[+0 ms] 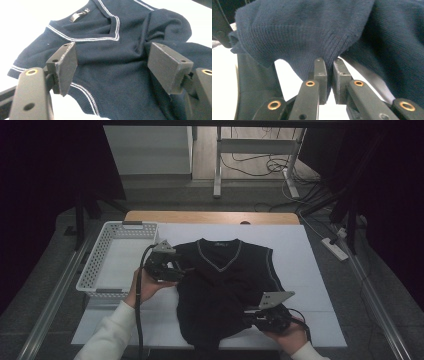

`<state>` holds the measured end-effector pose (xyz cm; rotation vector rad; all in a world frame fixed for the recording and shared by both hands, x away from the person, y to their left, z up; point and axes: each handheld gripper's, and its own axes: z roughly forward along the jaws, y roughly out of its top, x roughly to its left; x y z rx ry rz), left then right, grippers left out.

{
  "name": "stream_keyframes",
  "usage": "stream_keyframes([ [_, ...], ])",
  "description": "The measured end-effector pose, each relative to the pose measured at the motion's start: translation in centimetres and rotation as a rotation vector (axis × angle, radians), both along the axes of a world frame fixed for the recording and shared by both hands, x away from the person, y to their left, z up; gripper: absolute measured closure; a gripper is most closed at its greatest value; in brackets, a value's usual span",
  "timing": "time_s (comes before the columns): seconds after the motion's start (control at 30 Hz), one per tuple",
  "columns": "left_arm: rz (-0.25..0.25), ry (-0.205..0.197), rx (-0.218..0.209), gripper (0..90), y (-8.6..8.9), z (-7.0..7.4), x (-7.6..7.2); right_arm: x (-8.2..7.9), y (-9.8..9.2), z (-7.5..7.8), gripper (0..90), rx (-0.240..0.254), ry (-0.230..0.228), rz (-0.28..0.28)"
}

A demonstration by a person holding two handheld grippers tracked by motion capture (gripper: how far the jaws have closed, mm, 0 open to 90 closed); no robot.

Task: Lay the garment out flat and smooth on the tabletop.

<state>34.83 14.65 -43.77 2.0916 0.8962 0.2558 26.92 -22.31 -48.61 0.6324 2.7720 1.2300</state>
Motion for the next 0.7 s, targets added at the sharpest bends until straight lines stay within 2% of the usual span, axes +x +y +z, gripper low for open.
stream_keyframes([
  [0.27, -0.007, -0.003, 0.007, 24.3, -0.2, 0.1, 0.0, -1.4, -4.2, 0.0, 82.9, 0.014, 0.012, -0.072],
  [0.43, -0.012, -0.005, 0.010, 24.1, -0.4, 0.1, -0.1, -1.8, -4.8, -0.3, 82.8, 0.003, 0.032, -0.073],
  [0.5, -0.010, -0.005, 0.008, 24.1, -0.3, 0.1, -0.1, -2.1, -5.1, -0.1, 82.9, -0.002, 0.023, -0.079],
  [0.57, -0.009, -0.004, 0.005, 24.1, -0.2, 0.1, 0.0, -2.5, -6.1, 0.4, 83.0, 0.029, 0.014, -0.098],
  [0.67, -0.009, -0.003, 0.005, 24.1, -0.3, 0.1, 0.1, -2.7, -7.4, 1.0, 83.0, 0.105, 0.025, -0.132],
  [0.7, -0.012, -0.003, 0.006, 24.1, -0.4, 0.1, 0.1, -2.7, -7.4, 1.1, 83.0, 0.117, 0.031, -0.132],
])
